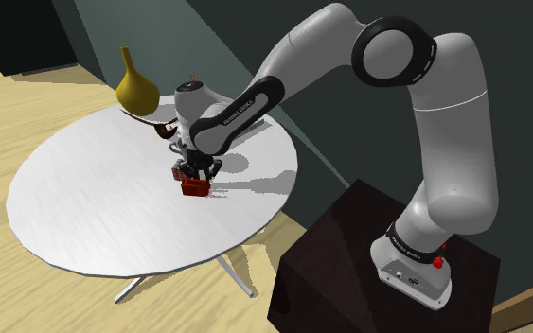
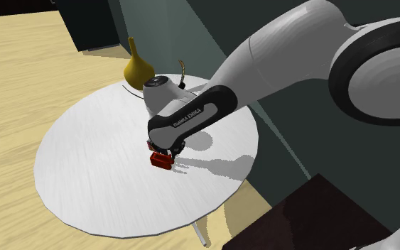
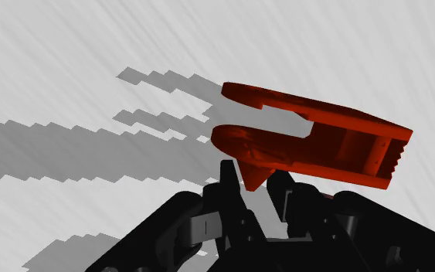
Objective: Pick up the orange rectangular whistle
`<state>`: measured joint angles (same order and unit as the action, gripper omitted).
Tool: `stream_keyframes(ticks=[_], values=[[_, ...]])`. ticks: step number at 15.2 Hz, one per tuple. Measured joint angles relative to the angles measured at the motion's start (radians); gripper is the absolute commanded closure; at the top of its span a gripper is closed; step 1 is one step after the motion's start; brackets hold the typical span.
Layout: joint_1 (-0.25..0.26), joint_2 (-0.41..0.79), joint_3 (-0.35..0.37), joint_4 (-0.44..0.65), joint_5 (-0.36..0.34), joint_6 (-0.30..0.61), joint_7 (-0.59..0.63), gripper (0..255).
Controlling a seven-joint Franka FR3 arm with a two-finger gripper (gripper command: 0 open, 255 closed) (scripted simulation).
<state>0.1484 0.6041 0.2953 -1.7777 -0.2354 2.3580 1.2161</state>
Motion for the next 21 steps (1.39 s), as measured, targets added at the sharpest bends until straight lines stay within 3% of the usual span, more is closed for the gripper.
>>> stream_keyframes(ticks=[7,21], values=[[-0.002,-0.010,0.003,0.001,0.004,-0.011,-0.003,255],[-0.020,-0.117,0.032,0.027,0.046,-0.140,-0.027,255]])
